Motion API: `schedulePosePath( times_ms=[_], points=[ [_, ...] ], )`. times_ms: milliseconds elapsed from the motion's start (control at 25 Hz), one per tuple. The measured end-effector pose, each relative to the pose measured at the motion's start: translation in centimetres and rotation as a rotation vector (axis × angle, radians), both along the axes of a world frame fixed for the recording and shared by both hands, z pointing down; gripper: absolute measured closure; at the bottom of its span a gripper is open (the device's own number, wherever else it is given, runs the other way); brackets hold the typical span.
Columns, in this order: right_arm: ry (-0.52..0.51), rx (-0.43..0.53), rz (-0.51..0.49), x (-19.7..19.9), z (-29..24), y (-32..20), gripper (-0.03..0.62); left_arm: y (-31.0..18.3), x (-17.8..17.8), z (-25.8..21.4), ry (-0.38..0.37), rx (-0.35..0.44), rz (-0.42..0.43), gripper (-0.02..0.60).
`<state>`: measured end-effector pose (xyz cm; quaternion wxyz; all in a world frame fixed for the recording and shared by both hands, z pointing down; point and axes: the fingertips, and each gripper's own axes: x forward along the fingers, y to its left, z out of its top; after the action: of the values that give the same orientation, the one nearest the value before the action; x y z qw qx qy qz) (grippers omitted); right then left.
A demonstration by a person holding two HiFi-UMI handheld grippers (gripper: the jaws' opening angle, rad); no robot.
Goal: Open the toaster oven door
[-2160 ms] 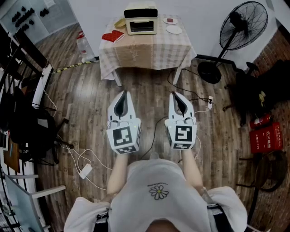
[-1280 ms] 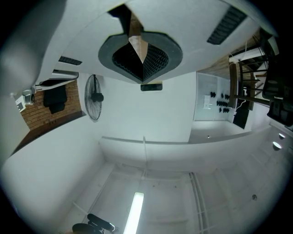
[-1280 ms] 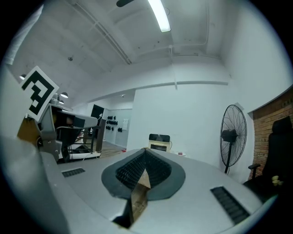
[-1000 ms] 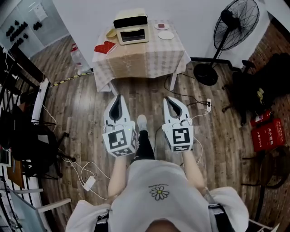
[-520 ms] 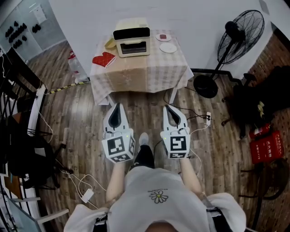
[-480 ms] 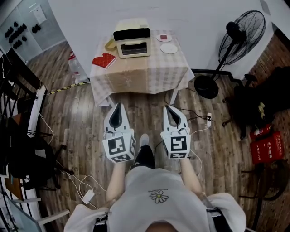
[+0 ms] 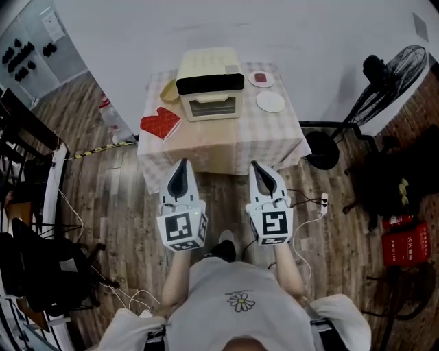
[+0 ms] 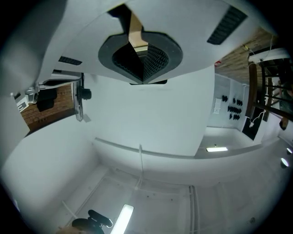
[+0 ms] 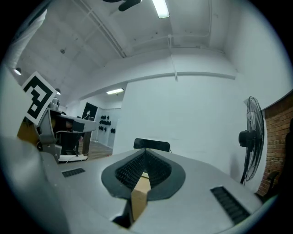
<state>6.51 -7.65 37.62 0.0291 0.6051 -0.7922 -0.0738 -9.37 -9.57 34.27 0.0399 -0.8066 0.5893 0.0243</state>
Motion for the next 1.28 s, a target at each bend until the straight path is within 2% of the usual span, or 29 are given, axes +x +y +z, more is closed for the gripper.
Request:
schedulePosePath(
  times_ms=[200,400,760,1280],
  points=[
    [0.043,0.011,0.000,-1.2,-1.0,-6.9,0.585,-7.2,-1.3,-1.1,0.012,-0.008,0.014,0.565],
    [0.072,-0.005,-0.004,-2.1,-1.1,-10.4,0.585,-10.6,-2.1,-0.8,0.044,-0.031,0.009,0.565],
    [0.043,-0.018,-0.024,-2.5,-0.8,-13.6,0.585,-12.5,-2.1,0.3,0.056,-0.058,-0.009,0.565],
    [-0.008,-0.005,-0.072,-1.2,-0.8,-13.8,0.585,-12.8,-1.0,-0.3,0.055,-0.036,-0.053,0.565]
  ],
)
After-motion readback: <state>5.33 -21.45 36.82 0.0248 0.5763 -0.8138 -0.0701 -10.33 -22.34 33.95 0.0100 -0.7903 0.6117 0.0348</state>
